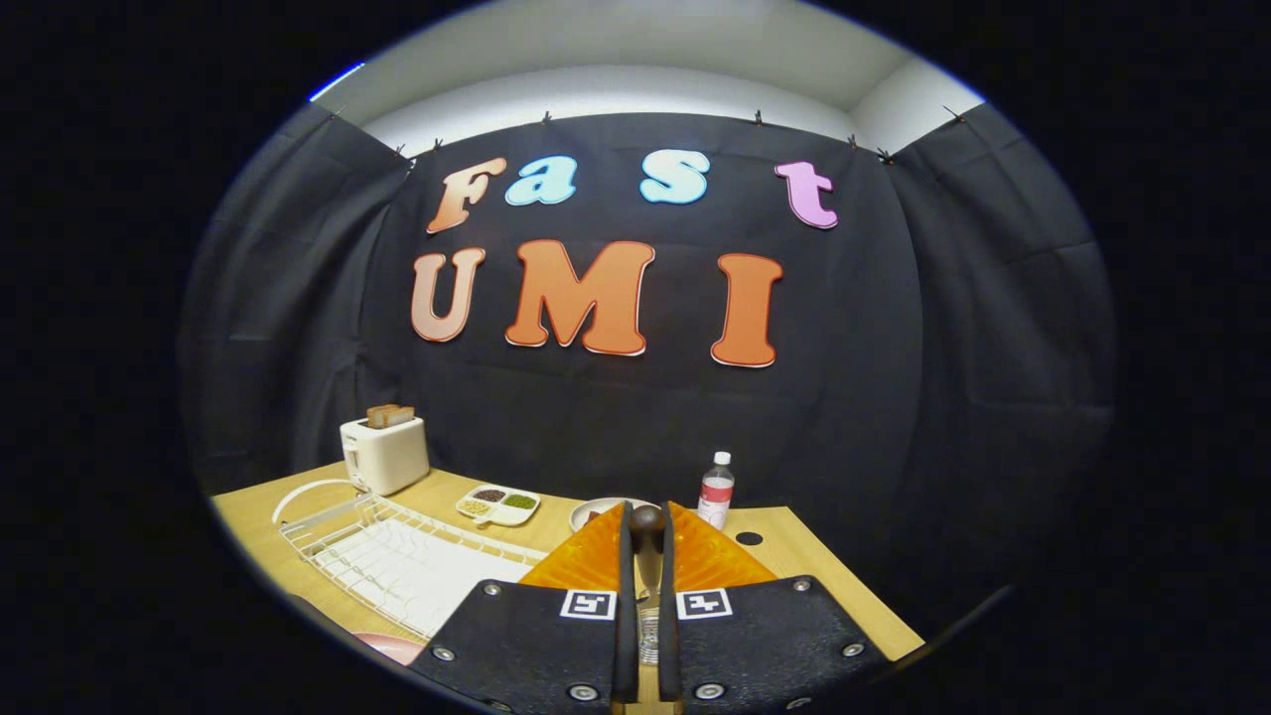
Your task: Take the plate from the dish rack, then take the spoon from the basket and place it into the plate.
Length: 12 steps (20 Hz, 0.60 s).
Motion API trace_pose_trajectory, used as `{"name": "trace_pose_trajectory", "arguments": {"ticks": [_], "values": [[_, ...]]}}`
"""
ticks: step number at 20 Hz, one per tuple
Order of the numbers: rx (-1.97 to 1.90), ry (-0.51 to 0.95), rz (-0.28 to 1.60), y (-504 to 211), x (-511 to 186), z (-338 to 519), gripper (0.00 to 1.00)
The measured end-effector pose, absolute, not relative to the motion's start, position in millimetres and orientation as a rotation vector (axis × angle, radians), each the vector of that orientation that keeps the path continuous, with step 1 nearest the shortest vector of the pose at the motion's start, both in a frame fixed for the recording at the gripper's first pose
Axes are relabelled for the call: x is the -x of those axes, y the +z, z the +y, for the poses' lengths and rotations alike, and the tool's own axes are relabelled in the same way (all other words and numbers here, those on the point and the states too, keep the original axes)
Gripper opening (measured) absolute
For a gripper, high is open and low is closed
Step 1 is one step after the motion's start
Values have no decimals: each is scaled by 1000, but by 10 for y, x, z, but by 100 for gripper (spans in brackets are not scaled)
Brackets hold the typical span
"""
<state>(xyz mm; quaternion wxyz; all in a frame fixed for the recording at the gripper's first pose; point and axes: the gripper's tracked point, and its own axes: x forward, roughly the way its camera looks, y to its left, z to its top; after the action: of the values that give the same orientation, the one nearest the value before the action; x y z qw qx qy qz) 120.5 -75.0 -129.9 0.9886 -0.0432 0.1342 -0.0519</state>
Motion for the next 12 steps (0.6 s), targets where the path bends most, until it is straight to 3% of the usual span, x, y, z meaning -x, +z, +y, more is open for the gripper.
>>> {"name": "trace_pose_trajectory", "arguments": {"ticks": [12], "values": [[11, 196, 295, -1175, -318, 319, 8]]}}
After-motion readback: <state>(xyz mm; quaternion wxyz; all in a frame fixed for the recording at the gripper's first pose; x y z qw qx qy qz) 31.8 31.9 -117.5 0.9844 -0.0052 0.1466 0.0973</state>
